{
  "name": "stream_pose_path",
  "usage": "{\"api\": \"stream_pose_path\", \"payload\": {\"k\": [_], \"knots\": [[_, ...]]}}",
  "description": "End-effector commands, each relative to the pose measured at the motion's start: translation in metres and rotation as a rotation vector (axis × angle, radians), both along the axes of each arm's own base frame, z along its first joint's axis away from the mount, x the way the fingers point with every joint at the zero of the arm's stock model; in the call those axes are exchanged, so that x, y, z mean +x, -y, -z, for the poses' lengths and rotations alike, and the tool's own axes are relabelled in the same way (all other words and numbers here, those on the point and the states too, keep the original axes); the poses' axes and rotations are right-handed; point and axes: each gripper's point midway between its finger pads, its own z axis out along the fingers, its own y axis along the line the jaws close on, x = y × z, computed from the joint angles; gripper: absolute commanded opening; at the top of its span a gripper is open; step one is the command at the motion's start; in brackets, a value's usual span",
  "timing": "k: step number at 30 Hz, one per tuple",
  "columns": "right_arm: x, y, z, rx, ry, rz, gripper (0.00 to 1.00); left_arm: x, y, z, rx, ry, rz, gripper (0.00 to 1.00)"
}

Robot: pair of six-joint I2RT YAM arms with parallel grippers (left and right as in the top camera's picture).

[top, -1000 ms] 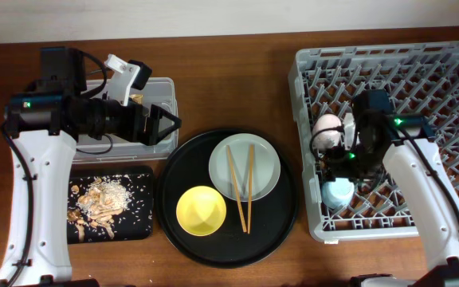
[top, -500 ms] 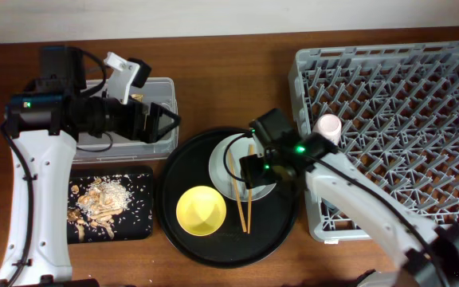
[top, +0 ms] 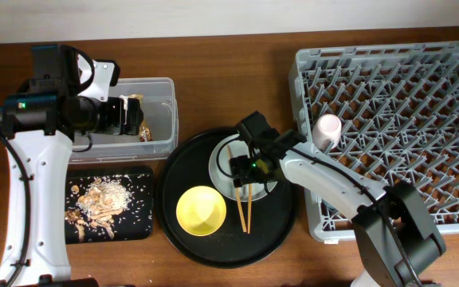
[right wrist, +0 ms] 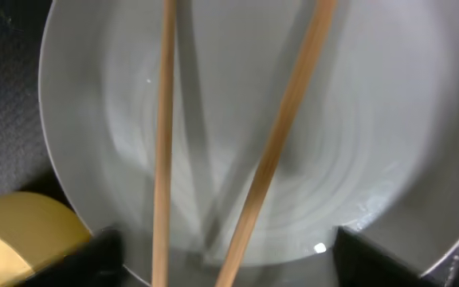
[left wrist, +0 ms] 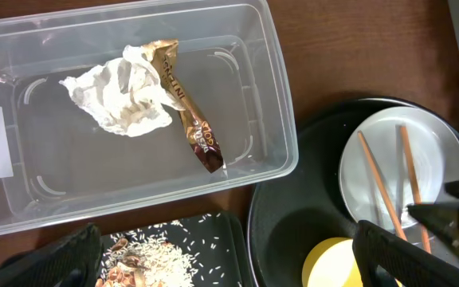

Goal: Sort waste into correct bins and load items into the dishwasher rack
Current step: 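Reach the right gripper to the chopsticks on the white plate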

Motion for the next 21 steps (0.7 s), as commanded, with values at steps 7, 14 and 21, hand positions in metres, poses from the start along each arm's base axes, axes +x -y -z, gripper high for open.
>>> {"api": "stream_pose_path", "payload": {"k": [7, 14, 21], "knots": [[0.006, 0.017, 0.009, -0.077, 0.005, 0.191, 0.25, -0.001, -0.003, -0.006, 0.004, 0.017, -0.018, 0.99], [0.001, 0.008, 0.027, -0.091, -0.020, 0.191, 0.17, -0.001, -0.003, -0.006, 0.004, 0.017, -0.018, 0.99], [-0.006, 0.013, 0.036, -0.109, -0.047, 0.204, 0.17, -0.001, -0.003, -0.006, 0.005, 0.017, -0.018, 0.99]]}}
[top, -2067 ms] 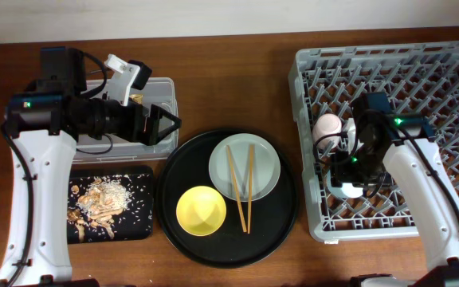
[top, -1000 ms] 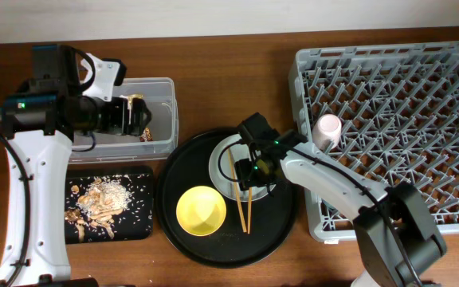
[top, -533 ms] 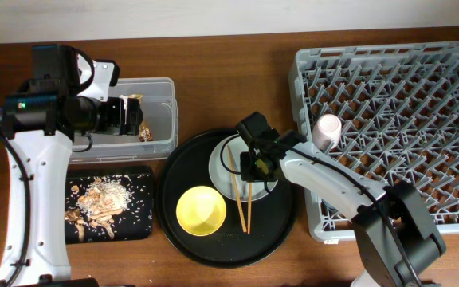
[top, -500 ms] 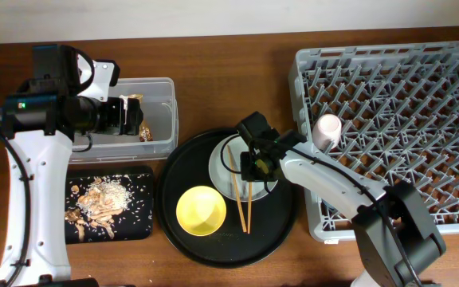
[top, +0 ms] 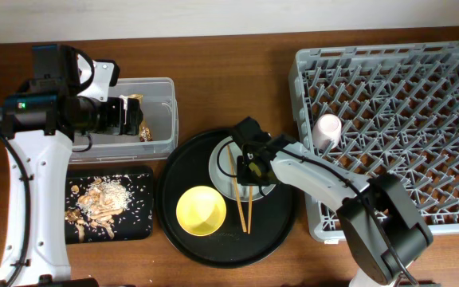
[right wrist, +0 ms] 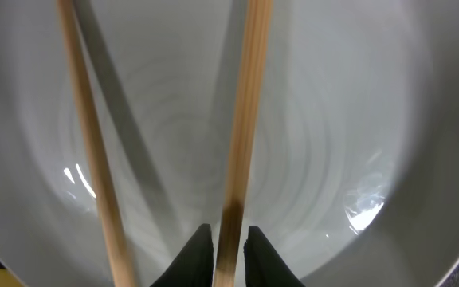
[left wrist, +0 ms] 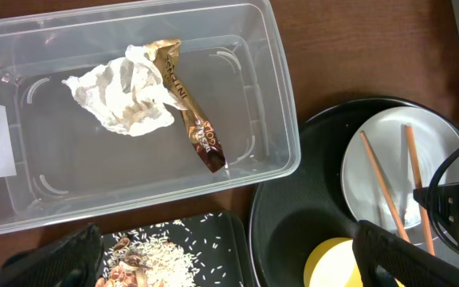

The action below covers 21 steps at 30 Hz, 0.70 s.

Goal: Sort waste into correct bins and load items into the dishwasher rack

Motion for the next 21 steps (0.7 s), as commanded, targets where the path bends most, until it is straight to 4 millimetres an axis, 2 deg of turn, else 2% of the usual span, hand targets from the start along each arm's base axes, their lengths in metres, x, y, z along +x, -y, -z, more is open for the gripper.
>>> {"api": "stream_pose_path", "payload": {"k": [1, 9, 12, 15, 16, 17, 18, 20, 21], "knots": [[-0.008, 0.006, 0.012, -0.035, -0.023, 0.016, 0.17, -0.001, -0.002, -0.006, -0.001, 0.017, -0.016, 0.99], [-0.003, 0.002, 0.005, -0.013, -0.012, 0.016, 0.09, -0.001, -0.002, -0.006, -0.001, 0.018, -0.016, 0.99], [0.017, 0.004, -0.032, 0.011, 0.037, 0.020, 0.04, -0.001, -0.002, -0.006, -0.001, 0.018, -0.016, 0.99], [0.034, 0.027, -0.076, -0.012, 0.071, -0.040, 0.04, -0.001, -0.002, -0.006, -0.001, 0.018, -0.015, 0.99], [0.052, 0.049, -0.101, -0.041, 0.133, -0.081, 0.04, -0.001, -0.002, -0.006, -0.001, 0.017, -0.016, 0.99], [0.075, 0.085, -0.123, -0.130, 0.203, -0.092, 0.04, -0.001, -0.002, -0.006, -0.001, 0.018, -0.015, 0.99], [0.087, 0.123, -0.134, -0.226, 0.222, -0.121, 0.04, -0.001, -0.002, -0.006, -0.001, 0.018, -0.016, 0.99], [0.093, 0.181, -0.134, -0.334, 0.194, -0.246, 0.04, -0.001, -0.002, -0.006, -0.001, 0.017, -0.016, 0.99], [0.095, 0.202, -0.134, -0.347, 0.186, -0.227, 0.04, -0.001, -0.002, -0.006, -0.001, 0.018, -0.016, 0.99]]}}
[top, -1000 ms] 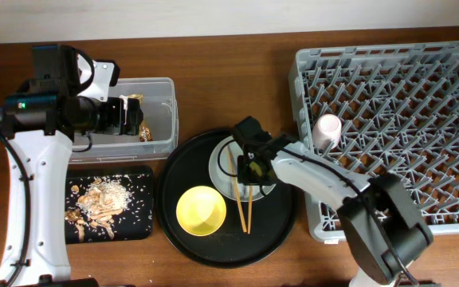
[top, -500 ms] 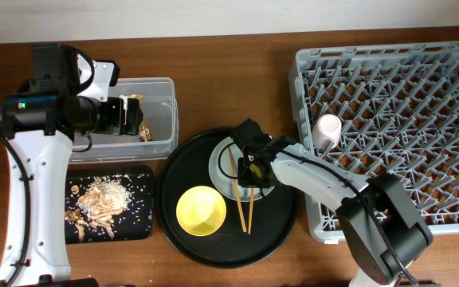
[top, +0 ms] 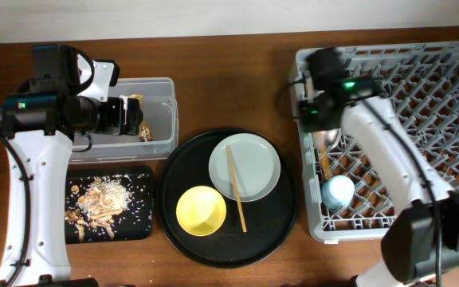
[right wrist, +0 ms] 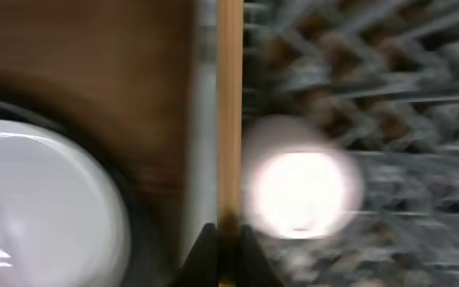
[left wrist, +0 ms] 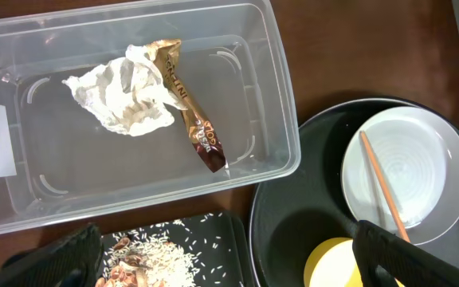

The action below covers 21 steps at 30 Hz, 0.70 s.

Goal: Sort waste into correct bins and load items into the dishwasher rack

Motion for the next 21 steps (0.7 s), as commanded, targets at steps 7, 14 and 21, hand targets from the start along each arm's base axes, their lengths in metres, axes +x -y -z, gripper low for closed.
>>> {"api": "stream_pose_path", "payload": {"k": [7, 14, 21], "knots": [[0.026, 0.116, 0.007, -0.042, 0.037, -0.041, 0.04, -0.001, -0.002, -0.006, -0.001, 0.018, -0.015, 1.00], [0.028, 0.111, 0.007, -0.001, 0.048, -0.051, 0.48, -0.001, -0.002, -0.006, -0.001, 0.018, -0.015, 0.99], [-0.027, -0.077, -0.026, 0.839, -0.191, -0.125, 0.58, -0.001, -0.002, -0.006, -0.001, 0.018, -0.015, 0.99]]}}
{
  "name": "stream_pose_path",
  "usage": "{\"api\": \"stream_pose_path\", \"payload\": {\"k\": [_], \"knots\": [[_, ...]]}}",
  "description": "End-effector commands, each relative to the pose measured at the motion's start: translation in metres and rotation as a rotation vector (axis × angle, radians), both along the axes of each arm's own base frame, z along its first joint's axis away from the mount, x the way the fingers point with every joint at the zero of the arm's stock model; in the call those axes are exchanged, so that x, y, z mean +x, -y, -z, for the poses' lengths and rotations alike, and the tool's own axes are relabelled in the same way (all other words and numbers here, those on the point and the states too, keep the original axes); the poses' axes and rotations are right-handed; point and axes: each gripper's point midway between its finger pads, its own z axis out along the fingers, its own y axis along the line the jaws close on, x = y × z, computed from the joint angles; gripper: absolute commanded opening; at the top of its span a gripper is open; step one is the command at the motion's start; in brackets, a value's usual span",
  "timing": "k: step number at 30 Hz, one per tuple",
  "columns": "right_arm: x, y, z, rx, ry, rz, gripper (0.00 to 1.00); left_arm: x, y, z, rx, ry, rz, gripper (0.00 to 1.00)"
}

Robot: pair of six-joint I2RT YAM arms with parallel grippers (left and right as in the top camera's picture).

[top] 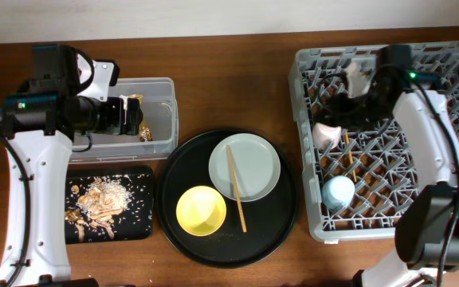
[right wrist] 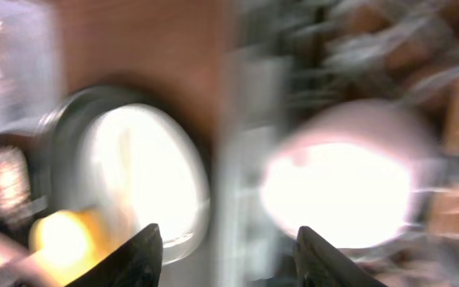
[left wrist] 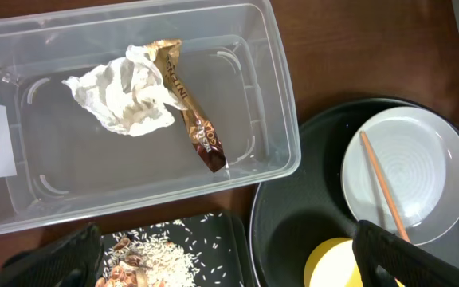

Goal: Sort waste into correct bins and load items into the dishwasher rack

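Note:
One wooden chopstick [top: 236, 187] lies across the white plate [top: 255, 163] on the round black tray [top: 285, 215], beside a yellow bowl [top: 201, 210]. A second chopstick [top: 346, 148] rests in the grey dishwasher rack [top: 389, 72], next to a pink cup [top: 325, 131] and above a pale blue cup [top: 339, 191]. My right gripper [top: 347, 104] hangs open and empty over the rack's left part; its wrist view is blurred, with the gripper [right wrist: 229, 255] above the pink cup [right wrist: 349, 171]. My left gripper [left wrist: 229, 267] stays open over the clear bin [left wrist: 281, 119].
The clear bin holds a crumpled tissue [left wrist: 126, 100] and a gold-brown wrapper [left wrist: 190, 112]. A black rectangular tray [top: 138, 227] with rice and food scraps [top: 102, 199] sits in front of it. Brown table shows between the round tray and the rack.
My right gripper was shut on a chopstick at the rack's left edge. It is now open, further right over the rack, and the chopstick lies in the rack.
Two chopsticks lay on the white plate with my right gripper open over them. Then it was shut on the right one, then held it above the rack's left edge. Now that chopstick rests in the rack. My left arm has stayed over the bin throughout.

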Motion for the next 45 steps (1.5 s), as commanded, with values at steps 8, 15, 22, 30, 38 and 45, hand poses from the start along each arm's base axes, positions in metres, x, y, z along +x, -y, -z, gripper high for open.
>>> {"api": "stream_pose_path", "payload": {"k": [8, 15, 22, 30, 38, 45], "knots": [[-0.095, -0.175, 0.031, -0.447, -0.026, -0.267, 0.57, -0.001, -0.001, -0.006, -0.002, 0.017, -0.015, 0.99], [-0.101, -0.186, 0.092, -0.499, 0.059, -0.182, 0.40, -0.001, -0.002, -0.006, -0.001, 0.017, -0.015, 0.99], [-0.105, -0.191, 0.127, -0.431, 0.094, -0.181, 0.33, -0.001, -0.002, -0.006, -0.001, 0.017, -0.015, 0.99], [-0.105, -0.190, 0.138, -0.442, 0.079, -0.183, 0.25, -0.001, -0.002, -0.006, -0.001, 0.017, -0.015, 0.99], [-0.102, -0.193, 0.134, -0.432, 0.087, -0.182, 0.04, -0.001, -0.001, -0.006, -0.002, 0.017, -0.015, 0.99], [0.008, -0.051, -0.054, -0.704, 0.355, -0.158, 0.04, -0.001, -0.002, -0.006, -0.001, 0.016, -0.015, 1.00]]}}
